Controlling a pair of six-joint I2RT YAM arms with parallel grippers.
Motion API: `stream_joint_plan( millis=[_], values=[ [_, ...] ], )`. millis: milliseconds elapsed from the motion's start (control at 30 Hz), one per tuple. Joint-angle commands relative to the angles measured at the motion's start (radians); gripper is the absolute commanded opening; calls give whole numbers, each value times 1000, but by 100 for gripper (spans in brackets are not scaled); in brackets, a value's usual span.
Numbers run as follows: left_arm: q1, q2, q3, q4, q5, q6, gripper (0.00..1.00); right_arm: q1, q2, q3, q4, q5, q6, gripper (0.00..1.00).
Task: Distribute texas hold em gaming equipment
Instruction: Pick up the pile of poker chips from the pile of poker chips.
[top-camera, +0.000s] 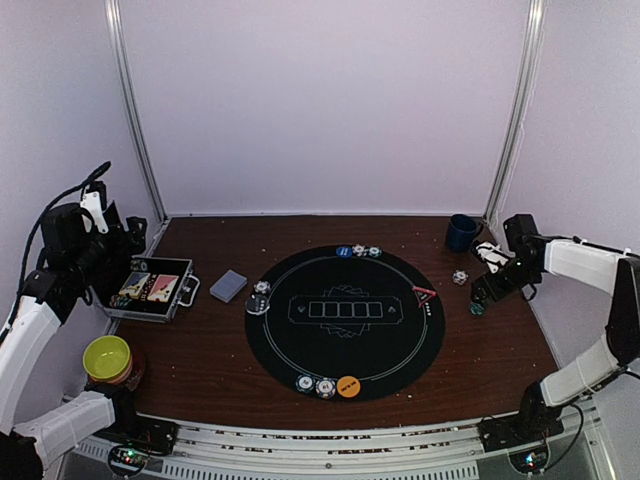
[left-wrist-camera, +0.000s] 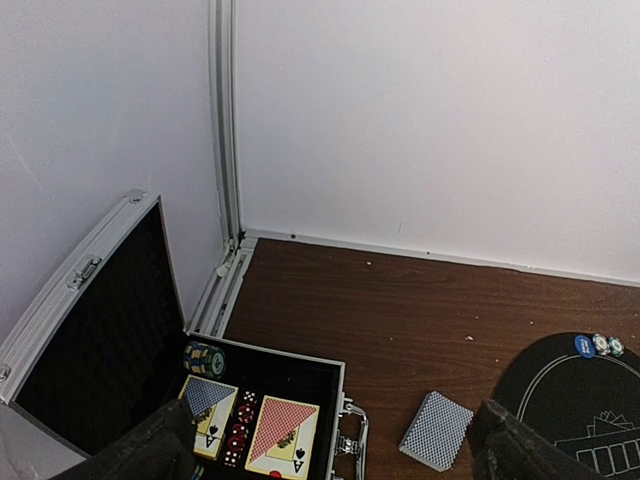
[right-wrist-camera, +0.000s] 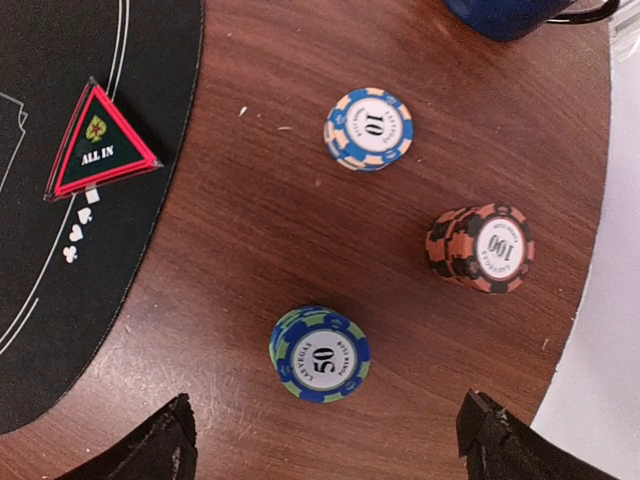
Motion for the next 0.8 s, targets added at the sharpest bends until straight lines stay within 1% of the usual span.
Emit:
stream_joint_plan(
  millis=[0,400,600,767],
  values=[
    [9,0,5,29,5,3,98,-3,39,-17,38,-36,-22,90],
    [10,-1,6,29,7,3,98,-12,200,20,95,-31,16,81],
    [9,-2,7,29,8,3,98,-14,218,27,106,-29,24,77],
    [10,-2,7,29,8,3,98,-19,217,33,105,-28,27,71]
  ],
)
